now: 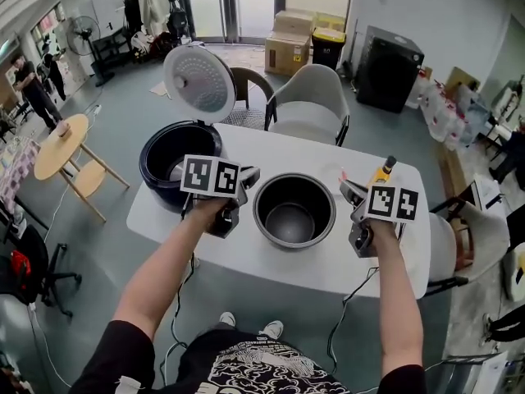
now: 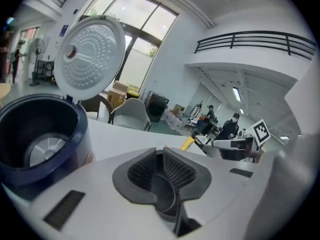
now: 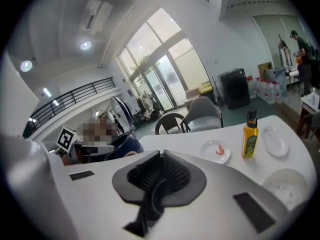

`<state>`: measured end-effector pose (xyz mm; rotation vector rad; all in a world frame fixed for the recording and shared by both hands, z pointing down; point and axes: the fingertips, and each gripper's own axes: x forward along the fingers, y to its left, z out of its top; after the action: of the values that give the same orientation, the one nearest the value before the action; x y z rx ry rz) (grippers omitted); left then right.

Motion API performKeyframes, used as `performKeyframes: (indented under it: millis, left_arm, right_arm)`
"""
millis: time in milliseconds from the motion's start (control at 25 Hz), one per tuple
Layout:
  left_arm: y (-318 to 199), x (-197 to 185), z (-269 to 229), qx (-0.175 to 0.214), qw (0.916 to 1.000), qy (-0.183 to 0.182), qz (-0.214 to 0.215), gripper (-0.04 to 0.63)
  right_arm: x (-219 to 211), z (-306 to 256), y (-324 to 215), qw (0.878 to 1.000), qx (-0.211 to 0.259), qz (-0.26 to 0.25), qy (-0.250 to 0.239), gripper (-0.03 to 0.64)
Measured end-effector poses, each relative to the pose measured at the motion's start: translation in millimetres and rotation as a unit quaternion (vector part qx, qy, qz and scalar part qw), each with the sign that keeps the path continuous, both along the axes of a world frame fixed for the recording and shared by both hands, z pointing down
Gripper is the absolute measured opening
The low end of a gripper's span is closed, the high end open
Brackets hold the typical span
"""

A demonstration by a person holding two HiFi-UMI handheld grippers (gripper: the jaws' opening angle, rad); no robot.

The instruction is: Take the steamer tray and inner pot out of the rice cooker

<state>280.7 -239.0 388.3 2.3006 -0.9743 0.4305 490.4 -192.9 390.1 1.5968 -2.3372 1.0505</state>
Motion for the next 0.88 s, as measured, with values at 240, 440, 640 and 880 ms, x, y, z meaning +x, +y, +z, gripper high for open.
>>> performKeyframes:
  millis: [240, 440, 640, 880]
  left_arm:
    - [-0.3, -5.8, -72.8, 0.104, 0.9941, -0.011, 0.028, 0.048]
    - [-7.6, -50.0, -115.2, 0.184, 0.9827, -0.017, 0.019, 0.043]
    - [-12.8, -81.6, -132.3, 0.251, 0.9673, -0.036, -0.001, 0.043]
    - [-20.8, -116.4, -144.3, 0.293, 0.9549, -0.046, -0.017, 0.027]
  right_arm:
    - [-29.2, -64.1, -1.4, 0.994, 0.077, 0.012, 0.073, 0.017]
    - [-80.2, -102.4, -3.9, 0.985, 0.130, 0.037, 0.105, 0.014]
    - [-98.4, -117.6, -1.3, 0.972, 0.177, 0.064, 0.141, 0.014]
    - [-115.0, -127.1, -2.0, 0.952, 0.215, 0.096, 0.195, 0.012]
